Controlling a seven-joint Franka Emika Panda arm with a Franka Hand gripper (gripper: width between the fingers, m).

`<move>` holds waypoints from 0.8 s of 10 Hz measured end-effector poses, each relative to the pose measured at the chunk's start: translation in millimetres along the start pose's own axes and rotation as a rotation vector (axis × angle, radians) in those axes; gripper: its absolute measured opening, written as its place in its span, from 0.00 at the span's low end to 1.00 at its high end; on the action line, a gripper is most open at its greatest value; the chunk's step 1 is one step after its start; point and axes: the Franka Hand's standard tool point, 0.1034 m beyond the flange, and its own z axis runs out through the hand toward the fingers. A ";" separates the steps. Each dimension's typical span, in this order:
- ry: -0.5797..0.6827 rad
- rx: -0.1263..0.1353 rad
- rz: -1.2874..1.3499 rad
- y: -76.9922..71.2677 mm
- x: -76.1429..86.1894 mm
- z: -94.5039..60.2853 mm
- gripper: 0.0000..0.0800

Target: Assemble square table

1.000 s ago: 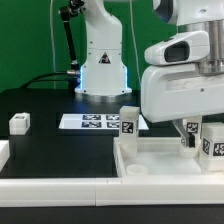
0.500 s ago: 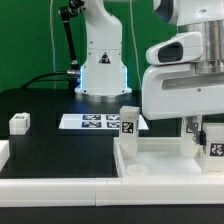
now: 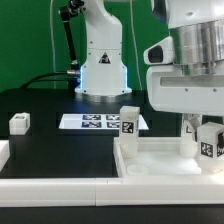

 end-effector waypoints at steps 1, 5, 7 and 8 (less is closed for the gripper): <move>-0.007 0.004 0.103 0.4 -0.5 0.3 0.36; -0.004 0.000 0.063 1.0 -0.7 0.9 0.58; -0.006 -0.049 -0.388 0.4 -3.1 -0.8 0.80; 0.022 -0.029 -0.433 -1.9 -2.6 -1.0 0.80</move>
Offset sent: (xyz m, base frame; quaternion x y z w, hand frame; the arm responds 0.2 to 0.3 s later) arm 0.0000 0.0000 0.0000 0.0000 0.0000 -0.0650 0.9979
